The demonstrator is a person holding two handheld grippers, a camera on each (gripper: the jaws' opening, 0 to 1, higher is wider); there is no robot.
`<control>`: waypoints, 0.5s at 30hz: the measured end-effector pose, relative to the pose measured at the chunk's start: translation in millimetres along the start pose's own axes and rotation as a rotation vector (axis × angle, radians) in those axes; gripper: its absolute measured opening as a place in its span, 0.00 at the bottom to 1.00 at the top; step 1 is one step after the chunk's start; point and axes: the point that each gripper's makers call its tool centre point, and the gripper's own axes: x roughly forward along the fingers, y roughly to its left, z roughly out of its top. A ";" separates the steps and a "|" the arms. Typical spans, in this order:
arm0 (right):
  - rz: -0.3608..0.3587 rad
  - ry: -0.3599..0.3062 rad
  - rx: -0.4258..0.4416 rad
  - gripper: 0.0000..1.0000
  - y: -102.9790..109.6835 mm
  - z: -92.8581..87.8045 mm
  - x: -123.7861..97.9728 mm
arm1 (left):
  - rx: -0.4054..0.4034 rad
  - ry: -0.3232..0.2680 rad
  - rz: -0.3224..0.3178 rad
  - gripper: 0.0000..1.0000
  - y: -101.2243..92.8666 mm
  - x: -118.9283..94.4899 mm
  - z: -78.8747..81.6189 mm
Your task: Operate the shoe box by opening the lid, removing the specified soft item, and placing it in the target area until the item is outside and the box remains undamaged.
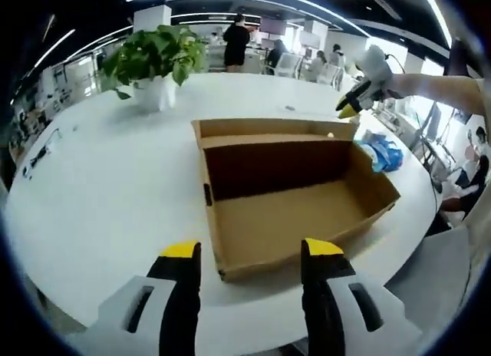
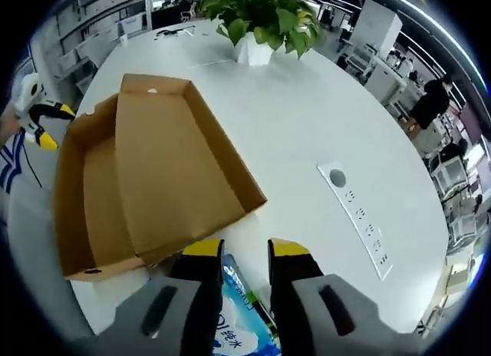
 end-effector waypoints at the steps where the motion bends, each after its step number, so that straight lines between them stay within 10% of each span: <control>1: -0.005 -0.002 0.003 0.18 -0.2 0.4 0.6 | -0.017 -0.002 0.007 0.46 1.7 -0.1 -0.3; 15: -0.024 0.013 0.152 0.11 6.4 -4.0 23.3 | -0.118 0.032 0.050 0.24 12.7 5.7 -4.8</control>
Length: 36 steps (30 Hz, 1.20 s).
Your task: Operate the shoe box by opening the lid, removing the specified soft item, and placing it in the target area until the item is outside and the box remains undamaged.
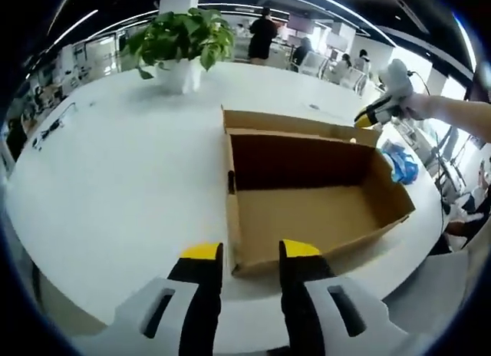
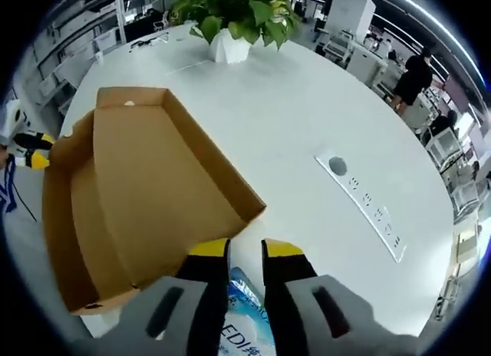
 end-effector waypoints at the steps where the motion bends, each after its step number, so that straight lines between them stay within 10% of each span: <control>1: 0.006 0.002 0.018 0.11 0.8 -0.5 0.6 | -0.004 -0.001 0.002 0.20 0.3 0.3 0.6; 8: 0.011 -0.018 0.182 0.11 -7.4 0.3 4.8 | -0.025 0.000 0.038 0.03 11.3 1.0 1.0; 36: 0.014 0.025 0.487 0.05 4.8 -0.2 32.1 | -0.096 -0.018 0.031 0.02 13.2 2.4 -5.2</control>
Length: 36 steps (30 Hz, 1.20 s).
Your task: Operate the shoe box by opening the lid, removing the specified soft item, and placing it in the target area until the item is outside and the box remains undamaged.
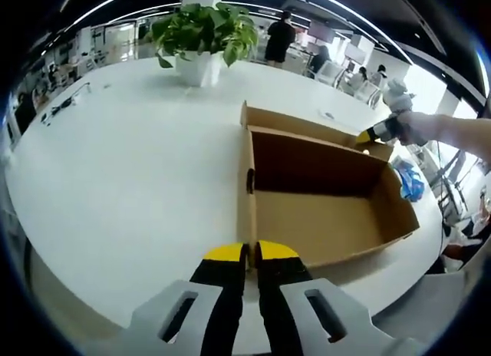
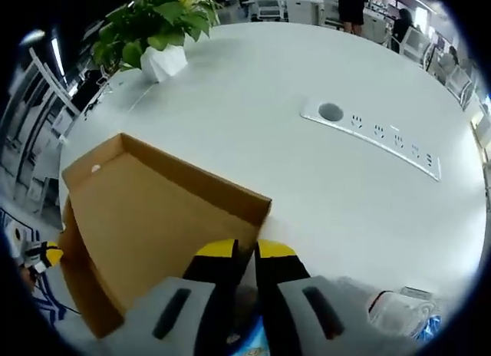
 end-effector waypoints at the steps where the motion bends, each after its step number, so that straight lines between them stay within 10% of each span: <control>1: -0.004 0.001 0.005 0.05 -0.2 -0.2 -0.3 | -0.001 -0.001 -0.001 0.02 -0.1 0.1 0.0; 36: -0.004 -0.126 0.029 0.01 6.2 13.5 -48.6 | -0.002 -0.016 -0.012 0.02 -1.0 0.5 -1.6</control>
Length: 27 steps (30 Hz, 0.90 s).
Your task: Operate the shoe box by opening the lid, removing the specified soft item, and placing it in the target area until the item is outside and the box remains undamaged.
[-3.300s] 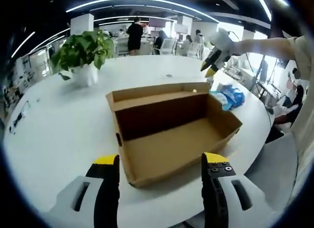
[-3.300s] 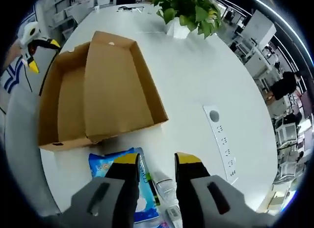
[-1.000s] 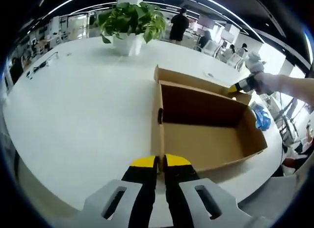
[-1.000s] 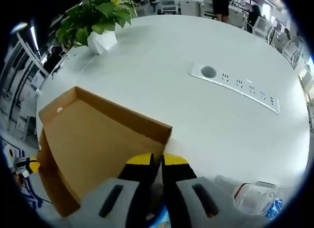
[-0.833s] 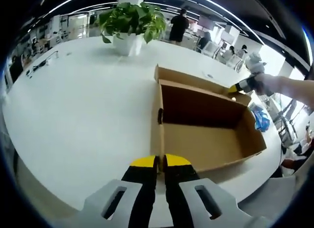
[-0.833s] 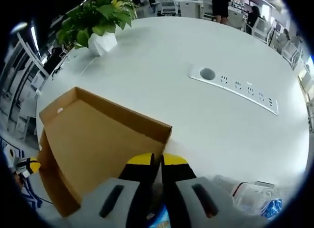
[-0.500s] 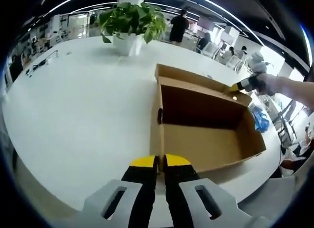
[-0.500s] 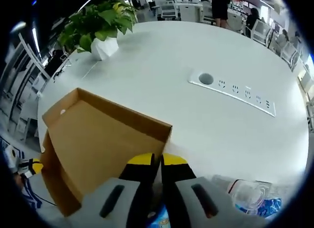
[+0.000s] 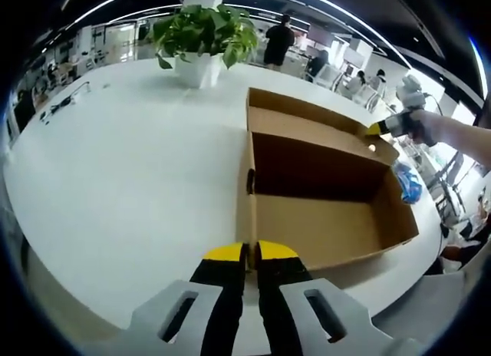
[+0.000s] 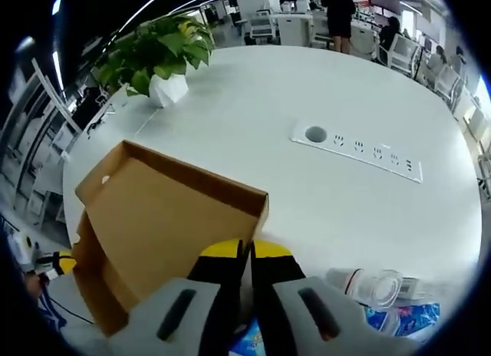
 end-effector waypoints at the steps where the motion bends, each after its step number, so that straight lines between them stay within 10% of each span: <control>1: 0.002 -0.008 -0.002 0.01 0.5 1.4 -2.5 | 0.000 -0.001 0.001 0.02 0.0 0.0 -0.1; 27: 0.047 -0.201 -0.016 0.00 19.4 16.6 -61.7 | 0.006 0.000 0.003 0.02 -1.4 -0.7 -0.6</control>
